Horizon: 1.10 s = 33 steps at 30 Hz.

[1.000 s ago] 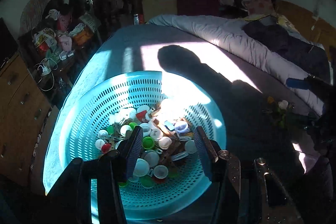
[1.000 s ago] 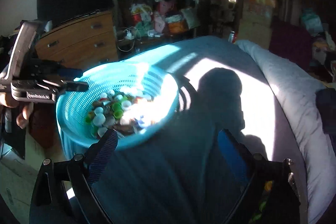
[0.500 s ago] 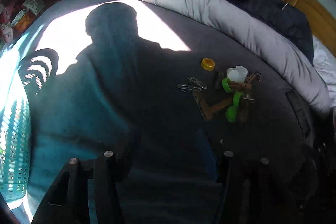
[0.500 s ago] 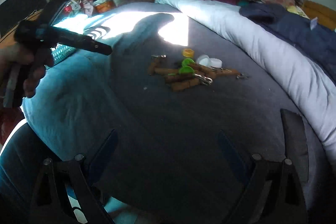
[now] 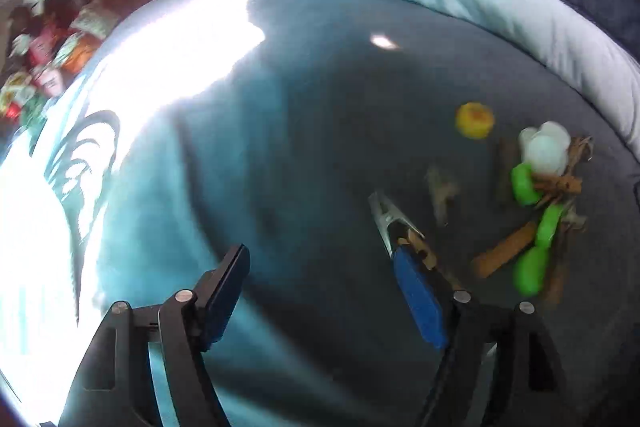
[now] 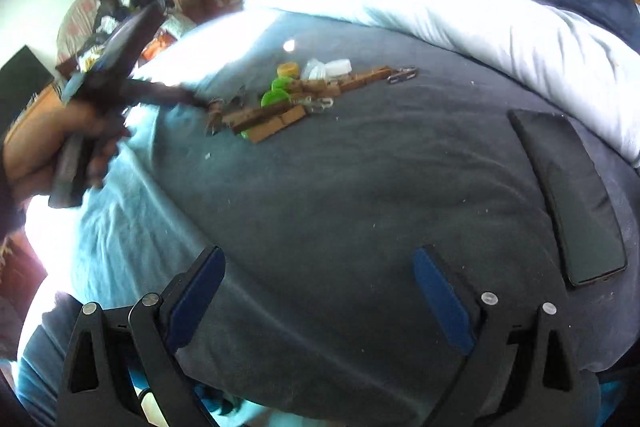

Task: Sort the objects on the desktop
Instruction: 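Move the left tool back to the pile and grasp a wooden clothespin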

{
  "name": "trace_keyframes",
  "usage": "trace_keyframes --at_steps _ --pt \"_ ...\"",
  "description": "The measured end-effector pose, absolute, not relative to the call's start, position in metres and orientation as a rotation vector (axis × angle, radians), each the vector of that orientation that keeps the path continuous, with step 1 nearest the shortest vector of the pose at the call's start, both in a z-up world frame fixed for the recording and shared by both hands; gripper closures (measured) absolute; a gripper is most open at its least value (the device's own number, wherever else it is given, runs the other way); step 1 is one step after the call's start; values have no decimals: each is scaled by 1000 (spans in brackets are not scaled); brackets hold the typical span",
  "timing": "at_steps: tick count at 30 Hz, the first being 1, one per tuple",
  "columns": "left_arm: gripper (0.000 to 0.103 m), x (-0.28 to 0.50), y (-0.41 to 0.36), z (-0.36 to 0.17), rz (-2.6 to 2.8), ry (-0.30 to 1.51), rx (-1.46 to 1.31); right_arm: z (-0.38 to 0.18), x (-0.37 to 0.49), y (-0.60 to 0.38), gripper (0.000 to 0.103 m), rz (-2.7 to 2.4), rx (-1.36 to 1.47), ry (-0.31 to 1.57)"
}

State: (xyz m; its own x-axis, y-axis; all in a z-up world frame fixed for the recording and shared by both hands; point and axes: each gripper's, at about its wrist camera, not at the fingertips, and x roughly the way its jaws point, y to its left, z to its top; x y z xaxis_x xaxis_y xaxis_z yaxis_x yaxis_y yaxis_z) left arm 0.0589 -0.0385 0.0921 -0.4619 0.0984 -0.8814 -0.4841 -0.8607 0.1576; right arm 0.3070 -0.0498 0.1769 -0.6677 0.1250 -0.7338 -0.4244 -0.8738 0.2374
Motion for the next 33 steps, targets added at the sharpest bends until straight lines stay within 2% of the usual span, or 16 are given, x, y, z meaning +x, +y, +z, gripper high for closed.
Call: trace_keyframes --at_steps 2,5,11,20,21,22,24,25,27,33 --pt "27 64 -64 91 2408 593 -1408 176 307 -49 7 2563 -1065 580" --pt "29 69 -83 94 2403 466 -1436 173 302 -49 7 2574 -1062 588" --pt "29 89 -42 102 2296 325 -1346 170 297 -49 7 2570 -1076 587" --pt "29 87 4 71 2297 328 -1419 164 295 -47 7 2564 -1103 581" --pt "38 89 7 70 2295 338 -1406 164 295 -47 7 2565 -1105 581" --pt "64 91 11 69 2279 342 -1393 164 295 -47 7 2567 -1105 581" --pt "85 98 18 68 2251 361 -1372 165 296 -48 8 2574 -1107 579" --pt "91 101 22 68 2248 367 -1364 165 296 -48 10 2577 -1106 575" --pt "91 106 18 72 2240 335 -1348 166 296 -50 16 2586 -1110 568" --pt "91 119 -31 92 2286 243 -1305 171 291 -56 26 2613 -1137 554"
